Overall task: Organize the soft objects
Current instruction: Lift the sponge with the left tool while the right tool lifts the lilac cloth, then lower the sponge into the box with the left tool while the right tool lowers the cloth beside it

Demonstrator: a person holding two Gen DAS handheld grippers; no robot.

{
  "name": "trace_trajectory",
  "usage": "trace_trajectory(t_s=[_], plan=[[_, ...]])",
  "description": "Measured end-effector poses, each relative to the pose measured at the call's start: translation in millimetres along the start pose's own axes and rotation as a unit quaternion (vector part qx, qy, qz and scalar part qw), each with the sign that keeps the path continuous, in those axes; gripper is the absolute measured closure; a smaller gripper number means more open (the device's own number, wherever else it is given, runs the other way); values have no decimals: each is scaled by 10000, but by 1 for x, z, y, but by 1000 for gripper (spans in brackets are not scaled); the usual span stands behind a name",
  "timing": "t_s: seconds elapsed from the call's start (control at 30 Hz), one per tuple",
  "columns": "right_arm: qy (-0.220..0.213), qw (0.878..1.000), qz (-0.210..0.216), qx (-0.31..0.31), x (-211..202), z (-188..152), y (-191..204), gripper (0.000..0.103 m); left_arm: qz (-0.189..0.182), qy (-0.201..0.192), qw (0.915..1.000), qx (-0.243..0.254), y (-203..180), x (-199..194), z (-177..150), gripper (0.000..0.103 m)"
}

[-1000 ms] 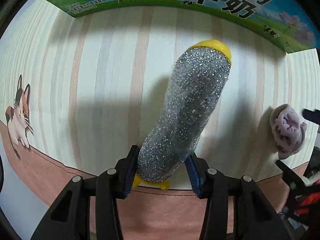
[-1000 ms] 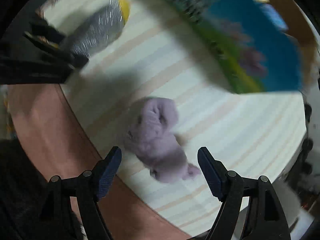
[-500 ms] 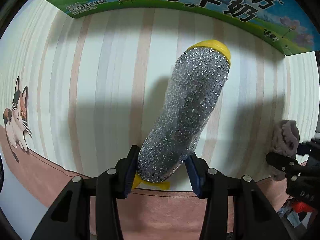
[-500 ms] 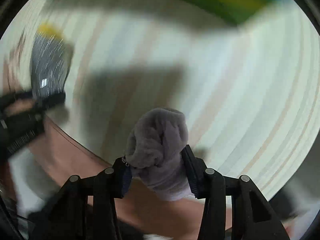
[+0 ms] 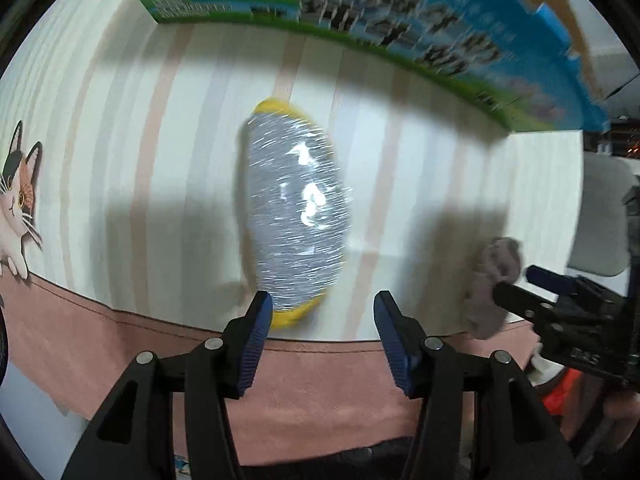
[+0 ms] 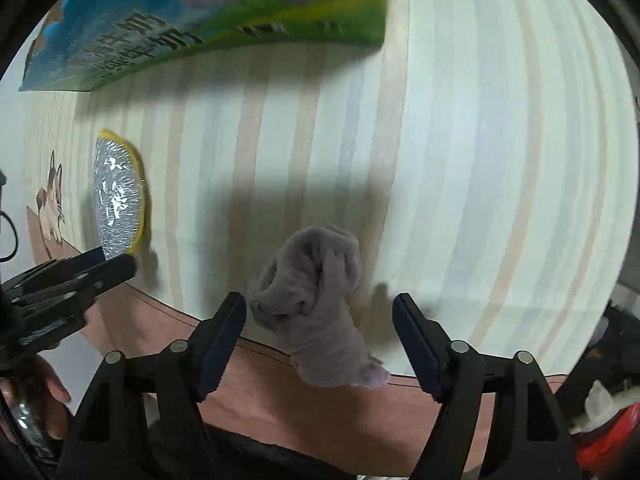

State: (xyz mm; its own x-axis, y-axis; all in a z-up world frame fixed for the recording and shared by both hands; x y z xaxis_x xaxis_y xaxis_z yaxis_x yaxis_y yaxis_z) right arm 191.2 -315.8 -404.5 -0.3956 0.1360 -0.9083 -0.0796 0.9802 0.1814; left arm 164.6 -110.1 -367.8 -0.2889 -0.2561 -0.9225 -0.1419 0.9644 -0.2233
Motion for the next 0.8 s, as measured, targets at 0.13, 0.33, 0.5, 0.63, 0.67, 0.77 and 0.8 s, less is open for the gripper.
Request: trace_trajectory(t_s=[0.13,0.33,0.5,0.63,0.67,0.77,0.8], plan=[[3,10000,63,4,-11,10,1,24,55,12,10000,-29,-1,-4,13,38],[176,9997,98,-143,4,2,7,24,623,276,9977,-63,3,26,39,38],[210,9993,-126,-275,22,5,21,25,924,18,9957,72,3,30,40,56],[164,9997,-181,-66,33,4,24,66,839,-90,9964,105,-3,16,38,60],[159,9999,-58,0,32,3,25,66,839,-139,9963,128,-7,11,37,60],[52,9993,355,143,8,-1,28,66,663,-354,9969,220,-18,-19,27,60],[-15,9982,571,190,-3,-3,32,66,591,-436,9969,270,-21,-33,26,60]])
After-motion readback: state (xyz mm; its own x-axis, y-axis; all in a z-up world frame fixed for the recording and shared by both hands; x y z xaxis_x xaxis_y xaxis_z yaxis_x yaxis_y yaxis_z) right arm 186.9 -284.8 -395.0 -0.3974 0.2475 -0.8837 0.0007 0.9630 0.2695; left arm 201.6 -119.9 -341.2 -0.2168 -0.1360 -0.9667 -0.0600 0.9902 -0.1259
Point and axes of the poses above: each gripper's, at about its wrist camera, not at the fingertips, and x roughly the way its jaws point, y to its left, z to its top, the point moved 3 cm from there along x, roughly the way its jaws point, and after that the axes turned 7 degrees about y, right-handed, at the moved point
